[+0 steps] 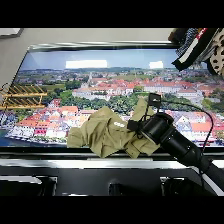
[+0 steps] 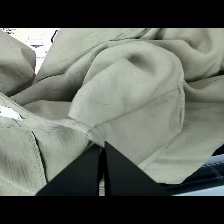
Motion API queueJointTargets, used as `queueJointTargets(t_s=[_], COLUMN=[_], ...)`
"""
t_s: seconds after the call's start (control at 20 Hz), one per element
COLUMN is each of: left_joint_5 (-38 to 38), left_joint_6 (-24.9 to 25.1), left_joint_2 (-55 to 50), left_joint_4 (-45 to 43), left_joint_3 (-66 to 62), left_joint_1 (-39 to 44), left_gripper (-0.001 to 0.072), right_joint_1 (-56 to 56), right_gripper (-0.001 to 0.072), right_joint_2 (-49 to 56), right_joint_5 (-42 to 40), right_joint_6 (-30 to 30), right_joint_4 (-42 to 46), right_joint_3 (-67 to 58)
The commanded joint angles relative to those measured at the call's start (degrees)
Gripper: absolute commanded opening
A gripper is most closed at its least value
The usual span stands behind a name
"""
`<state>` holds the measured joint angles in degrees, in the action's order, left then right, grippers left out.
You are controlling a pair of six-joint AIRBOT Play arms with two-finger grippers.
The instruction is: Fold the clothes and pants, and hang the long-sleeved shirts on hangers.
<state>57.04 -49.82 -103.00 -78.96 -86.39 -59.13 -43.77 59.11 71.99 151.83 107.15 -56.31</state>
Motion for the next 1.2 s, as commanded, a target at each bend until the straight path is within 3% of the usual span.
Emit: queueJointTargets(t_s=[0.0, 0.35, 0.4, 0.45, 0.5, 0.6, 0.75, 1.15], left_joint_5=[-0.37, -0.20, -0.07, -0.02, 0.31, 0.90, 1.49, 1.88], left_joint_6=[0.59, 0.57, 0.57, 0.57, 0.57, 0.59, 0.61, 0.59], left_joint_2=[-0.92, -2.60, -2.71, -2.71, -2.71, -2.75, -2.73, 0.39], left_joint_4=[-0.07, -0.09, -0.09, -0.09, -0.09, -0.09, -0.09, 2.71], left_joint_3=[-0.04, -0.04, -0.04, -0.04, -0.04, -0.04, -0.04, -1.01], left_joint_1=[0.57, 2.45, 2.62, 2.82, 2.89, 3.06, 3.23, 3.30], left_gripper=[0.0597, 0.0590, 0.0519, 0.0284, 0.0172, 0.0169, 0.0017, 0.0018], right_joint_1=[-0.04, -0.04, -0.04, -0.04, -0.04, -0.04, -0.04, -0.07], right_gripper=[0.0026, 0.0026, 0.0026, 0.0026, 0.0027, 0.0027, 0.0027, 0.0027], right_joint_2=[0.00, 0.00, 0.00, 0.00, 0.00, 0.00, 0.00, -0.02], right_joint_5=[0.09, 0.11, 0.11, 0.17, 0.39, 1.01, 1.84, 1.84], right_joint_6=[-0.11, -0.13, -0.11, -0.11, -0.13, -0.11, -0.11, -0.09], right_joint_4=[0.04, 0.46, 0.48, 0.48, 0.48, 0.50, 0.48, 0.42], right_joint_3=[-0.02, -0.02, -0.02, -0.02, -0.02, -0.02, -0.02, -0.02])
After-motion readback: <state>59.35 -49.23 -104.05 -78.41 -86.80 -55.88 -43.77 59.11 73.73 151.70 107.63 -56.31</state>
